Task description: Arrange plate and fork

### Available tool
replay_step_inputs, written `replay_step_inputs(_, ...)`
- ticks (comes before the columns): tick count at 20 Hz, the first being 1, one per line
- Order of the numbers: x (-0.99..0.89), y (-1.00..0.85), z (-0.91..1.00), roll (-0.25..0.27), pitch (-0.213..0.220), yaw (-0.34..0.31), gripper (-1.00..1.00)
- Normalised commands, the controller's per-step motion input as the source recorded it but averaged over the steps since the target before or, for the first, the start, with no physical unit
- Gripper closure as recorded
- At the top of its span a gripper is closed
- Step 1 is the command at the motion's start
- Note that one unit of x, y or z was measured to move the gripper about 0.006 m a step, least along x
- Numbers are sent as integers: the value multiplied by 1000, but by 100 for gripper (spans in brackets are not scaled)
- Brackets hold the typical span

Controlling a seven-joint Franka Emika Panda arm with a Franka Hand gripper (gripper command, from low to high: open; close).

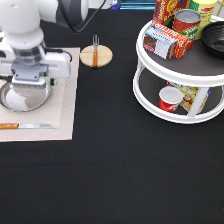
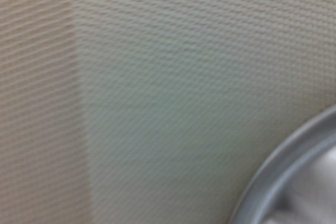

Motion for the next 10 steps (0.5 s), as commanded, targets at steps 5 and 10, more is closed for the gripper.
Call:
replay_step_inputs(5, -914, 590, 183, -133, -111, 0, -100)
replay_step_inputs(10, -795, 643, 25, -117, -162, 0, -100)
